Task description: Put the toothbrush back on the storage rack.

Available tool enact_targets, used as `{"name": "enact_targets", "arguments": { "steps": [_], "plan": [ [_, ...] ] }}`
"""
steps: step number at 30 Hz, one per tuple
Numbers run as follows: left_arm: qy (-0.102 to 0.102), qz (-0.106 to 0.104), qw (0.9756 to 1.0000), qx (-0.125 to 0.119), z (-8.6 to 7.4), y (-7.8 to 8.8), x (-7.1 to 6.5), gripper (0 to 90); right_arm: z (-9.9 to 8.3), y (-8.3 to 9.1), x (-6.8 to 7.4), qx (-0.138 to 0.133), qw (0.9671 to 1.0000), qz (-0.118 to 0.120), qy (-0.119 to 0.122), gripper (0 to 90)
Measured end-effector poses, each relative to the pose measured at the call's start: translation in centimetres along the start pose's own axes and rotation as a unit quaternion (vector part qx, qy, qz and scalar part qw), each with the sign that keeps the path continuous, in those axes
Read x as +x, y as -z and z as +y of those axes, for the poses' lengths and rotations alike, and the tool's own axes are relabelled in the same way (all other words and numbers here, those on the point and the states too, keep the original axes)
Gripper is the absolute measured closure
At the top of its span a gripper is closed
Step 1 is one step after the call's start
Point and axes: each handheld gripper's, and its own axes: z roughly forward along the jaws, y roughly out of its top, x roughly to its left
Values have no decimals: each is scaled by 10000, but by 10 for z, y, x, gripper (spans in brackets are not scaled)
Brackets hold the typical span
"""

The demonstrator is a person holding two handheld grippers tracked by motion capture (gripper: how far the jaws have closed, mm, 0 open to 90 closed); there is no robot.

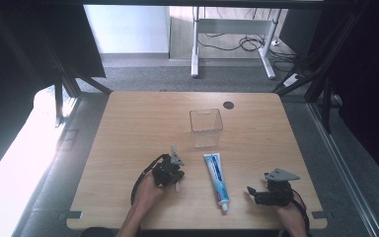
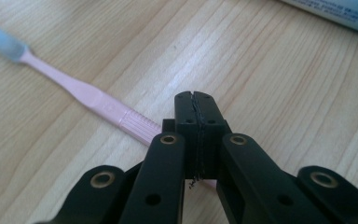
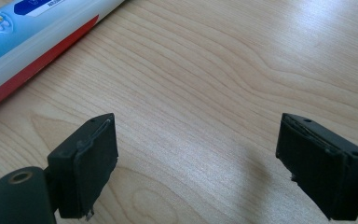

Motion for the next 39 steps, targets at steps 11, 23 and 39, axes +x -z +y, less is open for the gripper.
{"name": "enact_targets", "arguments": {
  "steps": [11,23,39],
  "plan": [
    [96,106,9999,71,-14,11,7,893,0,0,1,15,10000,-7,14,127],
    [216,195,9995,131,-26,23,18,892,0,-1,1,52,10000,-7,12,128],
    [434,210,9988,76,-34,39,38,884,-1,-1,1,72,10000,-8,45,129]
  ]
}}
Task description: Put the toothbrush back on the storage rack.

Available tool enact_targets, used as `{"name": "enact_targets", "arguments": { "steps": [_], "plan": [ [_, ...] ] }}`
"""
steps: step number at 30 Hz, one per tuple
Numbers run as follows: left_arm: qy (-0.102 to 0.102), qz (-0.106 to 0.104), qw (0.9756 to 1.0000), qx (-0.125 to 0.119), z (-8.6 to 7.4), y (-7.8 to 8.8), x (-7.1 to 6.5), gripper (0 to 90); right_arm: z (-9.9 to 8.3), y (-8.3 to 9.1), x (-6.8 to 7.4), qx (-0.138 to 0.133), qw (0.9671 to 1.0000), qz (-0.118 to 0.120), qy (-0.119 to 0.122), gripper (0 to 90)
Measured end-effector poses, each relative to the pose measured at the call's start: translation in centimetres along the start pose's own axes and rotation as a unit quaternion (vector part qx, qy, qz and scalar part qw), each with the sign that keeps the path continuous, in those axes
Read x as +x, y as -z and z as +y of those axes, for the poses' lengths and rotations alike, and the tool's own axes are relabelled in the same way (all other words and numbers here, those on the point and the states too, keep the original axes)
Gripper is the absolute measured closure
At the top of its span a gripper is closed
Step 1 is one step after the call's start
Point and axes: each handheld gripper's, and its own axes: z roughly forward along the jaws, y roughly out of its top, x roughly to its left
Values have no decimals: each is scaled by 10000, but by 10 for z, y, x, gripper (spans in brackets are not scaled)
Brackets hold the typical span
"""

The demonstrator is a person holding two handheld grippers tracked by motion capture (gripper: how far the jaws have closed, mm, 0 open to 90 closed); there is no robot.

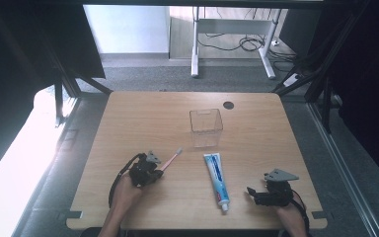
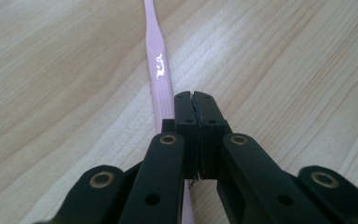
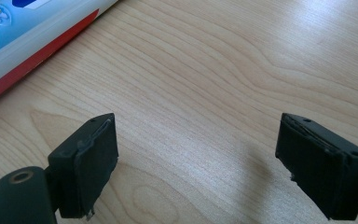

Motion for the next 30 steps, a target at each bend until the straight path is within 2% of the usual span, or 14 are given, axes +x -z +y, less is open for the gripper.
{"name": "enact_targets", "arguments": {
  "steps": [5,7,10,15,22,28,30],
  "plan": [
    [45,86,9997,213,9,3,6,814,0,0,0,5,10000,6,4,129],
    [3,134,9993,336,13,3,9,790,0,0,0,5,10000,6,5,129],
    [27,57,9989,461,19,2,12,759,0,0,0,0,10000,8,-2,129],
    [-16,68,9970,773,32,-2,13,728,0,0,0,7,10000,19,-6,129],
    [-67,37,9911,1328,54,-12,14,706,0,0,-1,5,10000,27,-3,130],
    [-60,-33,9865,1638,68,-21,13,704,0,0,-1,-2,10000,22,0,130],
    [-70,53,9844,1756,72,-23,12,704,0,0,-1,-2,10000,24,-3,130]
  ]
}}
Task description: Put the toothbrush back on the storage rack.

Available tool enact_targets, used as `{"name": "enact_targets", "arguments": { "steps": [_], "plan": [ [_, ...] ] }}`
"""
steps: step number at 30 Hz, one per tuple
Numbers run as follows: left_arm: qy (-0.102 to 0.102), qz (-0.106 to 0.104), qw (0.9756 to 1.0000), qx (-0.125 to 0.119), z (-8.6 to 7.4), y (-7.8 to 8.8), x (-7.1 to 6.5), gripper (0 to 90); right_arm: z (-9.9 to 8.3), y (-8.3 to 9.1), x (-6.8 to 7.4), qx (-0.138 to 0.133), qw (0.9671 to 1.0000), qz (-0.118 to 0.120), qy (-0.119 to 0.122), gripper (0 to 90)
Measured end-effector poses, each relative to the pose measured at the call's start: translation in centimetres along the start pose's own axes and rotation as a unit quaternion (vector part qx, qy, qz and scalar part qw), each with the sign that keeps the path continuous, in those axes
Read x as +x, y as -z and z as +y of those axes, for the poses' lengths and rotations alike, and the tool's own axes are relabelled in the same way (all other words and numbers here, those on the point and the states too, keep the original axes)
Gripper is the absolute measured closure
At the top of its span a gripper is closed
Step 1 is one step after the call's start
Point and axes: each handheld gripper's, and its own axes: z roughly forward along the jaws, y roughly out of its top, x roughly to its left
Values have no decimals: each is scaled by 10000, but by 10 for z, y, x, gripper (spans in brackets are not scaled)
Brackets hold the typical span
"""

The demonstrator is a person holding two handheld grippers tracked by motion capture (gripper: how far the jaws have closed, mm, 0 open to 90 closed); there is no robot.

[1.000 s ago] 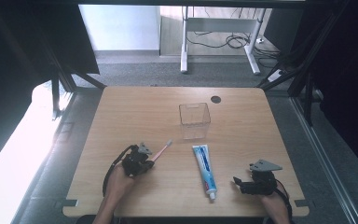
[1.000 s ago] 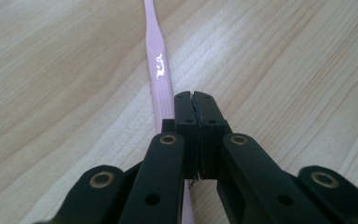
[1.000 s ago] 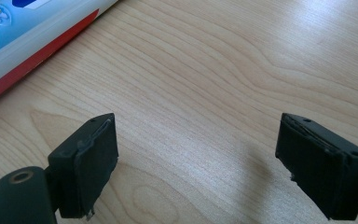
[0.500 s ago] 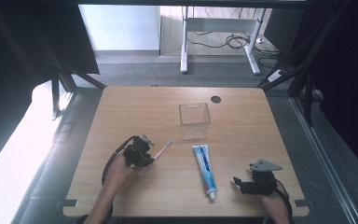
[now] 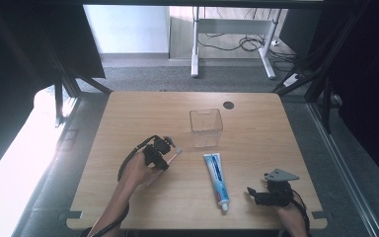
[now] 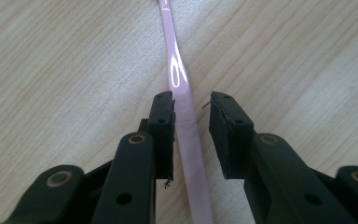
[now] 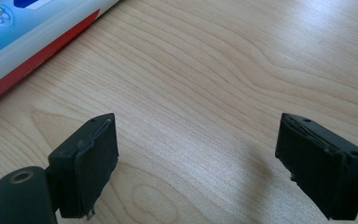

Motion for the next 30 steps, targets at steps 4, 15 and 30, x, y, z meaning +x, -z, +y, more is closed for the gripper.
{"name": "enact_targets", "arguments": {
  "steps": [4,15,30],
  "plan": [
    [24,81,9997,216,7,-2,-1,705,0,0,0,-14,10000,-13,2,131],
    [155,18,9986,514,13,-13,2,773,0,1,-1,-30,10000,-23,-19,130],
    [57,-78,9995,306,12,-6,1,788,0,1,-1,-28,10000,-37,-26,131]
  ]
}}
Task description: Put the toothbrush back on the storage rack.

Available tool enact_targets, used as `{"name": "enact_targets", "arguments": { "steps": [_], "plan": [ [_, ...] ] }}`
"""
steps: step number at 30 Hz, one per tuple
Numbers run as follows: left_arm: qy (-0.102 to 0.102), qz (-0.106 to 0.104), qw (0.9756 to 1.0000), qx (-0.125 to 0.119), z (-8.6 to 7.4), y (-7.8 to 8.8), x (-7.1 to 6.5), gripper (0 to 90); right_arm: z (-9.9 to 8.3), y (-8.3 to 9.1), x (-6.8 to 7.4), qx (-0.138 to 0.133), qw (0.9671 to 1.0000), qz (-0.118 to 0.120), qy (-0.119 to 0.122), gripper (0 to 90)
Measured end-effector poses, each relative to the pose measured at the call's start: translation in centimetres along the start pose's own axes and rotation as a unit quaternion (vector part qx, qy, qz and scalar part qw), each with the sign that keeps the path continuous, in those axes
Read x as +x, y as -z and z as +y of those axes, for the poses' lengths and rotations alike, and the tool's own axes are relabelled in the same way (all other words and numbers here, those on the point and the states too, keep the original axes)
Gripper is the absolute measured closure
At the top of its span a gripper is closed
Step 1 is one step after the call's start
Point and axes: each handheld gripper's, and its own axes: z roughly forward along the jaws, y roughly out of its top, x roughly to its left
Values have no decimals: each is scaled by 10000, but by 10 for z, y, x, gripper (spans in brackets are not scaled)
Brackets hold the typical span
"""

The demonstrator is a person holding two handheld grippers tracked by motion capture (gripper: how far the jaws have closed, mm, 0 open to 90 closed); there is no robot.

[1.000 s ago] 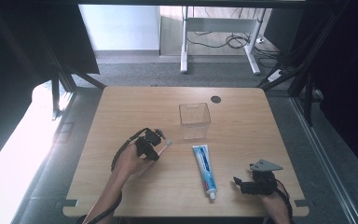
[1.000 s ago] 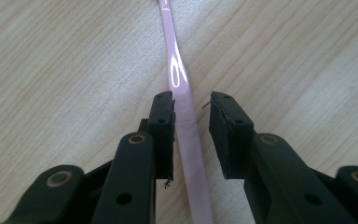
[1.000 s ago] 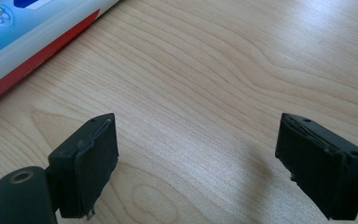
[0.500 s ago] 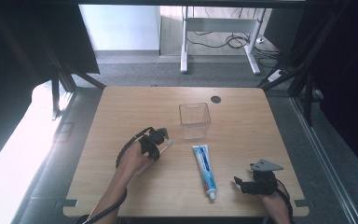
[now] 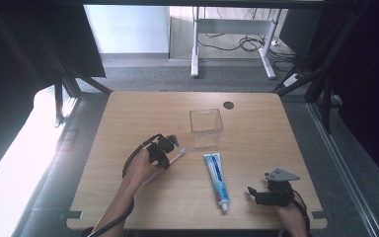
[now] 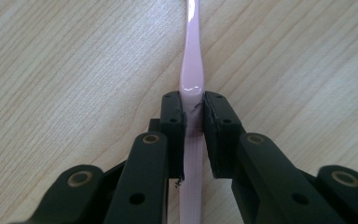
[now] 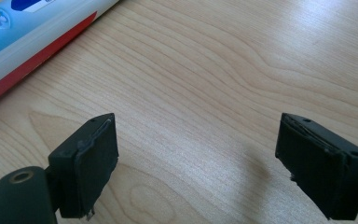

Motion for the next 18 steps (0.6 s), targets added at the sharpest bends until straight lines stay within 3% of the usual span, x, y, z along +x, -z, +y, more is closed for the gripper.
{"name": "enact_targets", "arguments": {
  "steps": [9,18],
  "plan": [
    [-47,-142,9995,-282,-4,13,1,788,0,0,1,18,10000,1,16,130],
    [-52,-185,9969,-760,-11,36,3,788,0,0,1,8,10000,-9,10,130]
  ]
}}
